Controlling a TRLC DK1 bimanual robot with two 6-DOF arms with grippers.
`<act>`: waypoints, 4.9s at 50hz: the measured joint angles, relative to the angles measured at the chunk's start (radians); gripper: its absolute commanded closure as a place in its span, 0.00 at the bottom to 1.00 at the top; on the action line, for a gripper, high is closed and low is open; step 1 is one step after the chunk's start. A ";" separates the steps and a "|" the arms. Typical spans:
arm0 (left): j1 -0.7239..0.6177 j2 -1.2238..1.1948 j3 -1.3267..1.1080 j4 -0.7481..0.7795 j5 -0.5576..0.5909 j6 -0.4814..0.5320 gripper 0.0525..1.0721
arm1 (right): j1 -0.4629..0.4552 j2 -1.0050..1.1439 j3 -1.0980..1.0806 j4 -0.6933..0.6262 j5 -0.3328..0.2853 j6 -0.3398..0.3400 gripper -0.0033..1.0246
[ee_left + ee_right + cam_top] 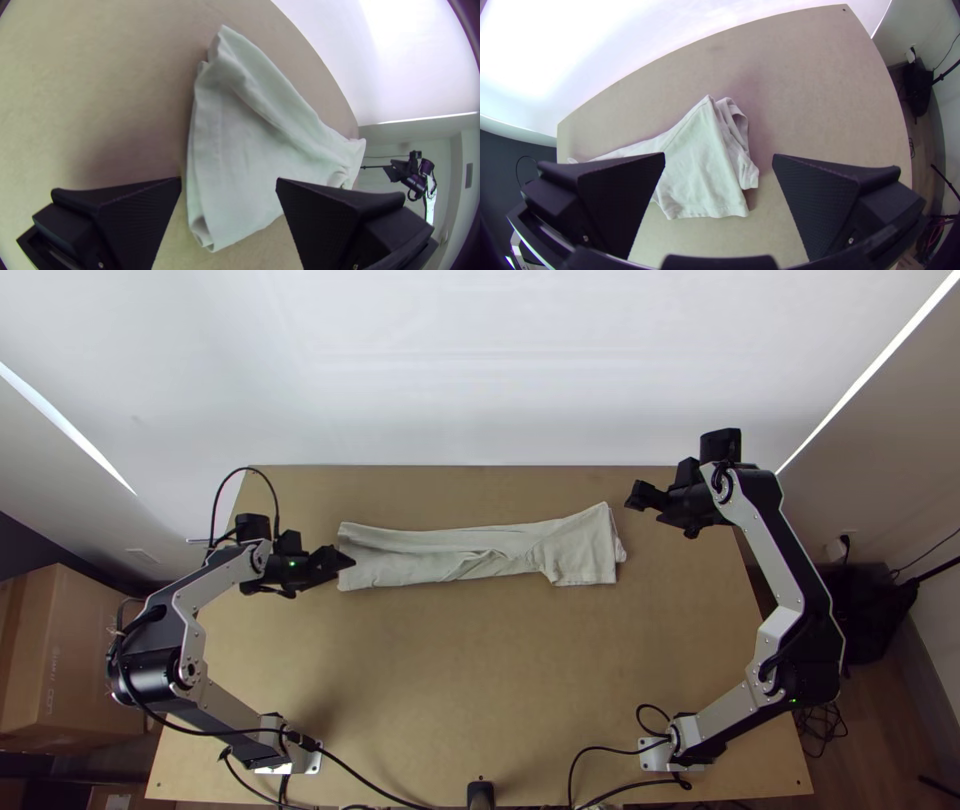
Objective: Fold the t-shirt
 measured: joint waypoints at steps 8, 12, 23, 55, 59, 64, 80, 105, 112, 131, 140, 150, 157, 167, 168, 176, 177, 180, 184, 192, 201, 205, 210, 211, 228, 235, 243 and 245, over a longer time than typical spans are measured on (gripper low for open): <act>-0.063 0.011 0.010 0.031 -0.014 -0.015 0.05 | 0.001 -0.011 -0.001 0.000 0.000 0.004 0.04; -0.098 0.018 0.019 0.045 -0.023 -0.035 0.04 | 0.003 -0.019 -0.007 0.000 0.000 0.011 0.04; -0.155 0.035 0.046 0.065 -0.078 -0.072 0.10 | 0.025 -0.048 -0.034 0.000 0.000 0.026 0.04; 0.199 -0.032 -0.095 0.138 -0.069 0.015 0.98 | 0.029 -0.135 -0.164 0.009 0.000 0.026 0.04; 0.298 -0.044 -0.093 0.105 -0.066 0.071 0.98 | 0.029 -0.140 -0.164 0.016 0.000 0.026 0.04; 0.416 -0.044 -0.061 0.001 -0.066 0.161 0.98 | 0.029 -0.141 -0.164 0.016 0.000 0.026 0.04; 0.513 -0.153 0.137 -0.386 -0.030 0.314 0.98 | 0.034 -0.142 -0.182 0.024 0.000 0.026 0.04; -0.249 -0.289 0.327 -0.333 -0.145 -0.073 0.98 | 0.039 -0.153 -0.210 0.047 -0.008 0.026 0.04; -0.359 -0.181 0.402 -0.307 -0.180 -0.133 0.98 | 0.018 -0.185 -0.246 0.046 -0.008 0.026 0.04; -0.556 0.055 0.630 -0.296 -0.243 -0.191 0.98 | 0.008 -0.264 -0.355 0.069 -0.008 0.037 0.04; -0.614 0.147 0.712 -0.293 -0.267 -0.201 0.98 | 0.008 -0.283 -0.367 0.072 -0.008 0.052 0.04; -0.671 0.246 0.782 -0.294 -0.296 -0.215 0.98 | 0.008 -0.320 -0.390 0.072 -0.008 0.056 0.04; -0.714 0.314 0.847 -0.315 -0.323 -0.218 0.97 | 0.006 -0.334 -0.407 0.075 -0.008 0.060 0.04; -0.766 0.414 0.951 -0.369 -0.343 -0.217 0.05 | 0.004 -0.359 -0.444 0.082 -0.008 0.063 0.04; -0.771 0.423 0.966 -0.372 -0.343 -0.217 0.05 | 0.004 -0.361 -0.452 0.089 -0.008 0.063 0.04; -0.811 0.468 1.068 -0.375 -0.332 -0.218 0.05 | 0.025 -0.365 -0.518 0.152 -0.006 0.075 0.04; -0.814 0.468 1.080 -0.375 -0.332 -0.218 0.05 | 0.033 -0.364 -0.525 0.160 -0.006 0.078 0.04; -0.822 0.468 1.107 -0.375 -0.331 -0.218 0.05 | 0.057 -0.350 -0.537 0.182 -0.006 0.085 0.04; -0.825 0.467 1.141 -0.375 -0.328 -0.218 0.05 | 0.091 -0.315 -0.536 0.219 -0.007 0.090 0.04; -0.789 0.457 1.155 -0.380 -0.328 -0.218 0.05 | 0.198 -0.195 -0.497 0.229 -0.007 0.100 0.04; -0.681 0.402 1.155 -0.426 -0.328 -0.217 0.05 | 0.286 -0.066 -0.359 0.233 -0.119 0.098 0.04; -0.627 0.358 1.155 -0.441 -0.338 -0.201 0.05 | 0.290 -0.005 -0.259 0.237 -0.211 0.099 0.04; -0.570 0.288 1.155 -0.465 -0.363 -0.174 0.05 | 0.295 0.070 -0.145 0.236 -0.292 0.100 0.04; -0.560 0.274 1.155 -0.467 -0.368 -0.171 0.05 | 0.298 0.085 -0.127 0.235 -0.303 0.100 0.04; -0.404 0.090 1.155 -0.565 -0.396 -0.129 0.05 | 0.411 0.324 0.101 0.228 -0.393 0.100 0.04; -0.353 0.051 1.155 -0.598 -0.419 -0.112 0.05 | 0.419 0.392 0.153 0.227 -0.393 0.100 0.04; -0.291 0.002 1.155 -0.626 -0.423 -0.104 0.05 | 0.419 0.435 0.195 0.224 -0.373 0.096 0.04; -0.277 -0.009 1.155 -0.631 -0.423 -0.104 0.05 | 0.419 0.442 0.203 0.221 -0.373 0.094 0.04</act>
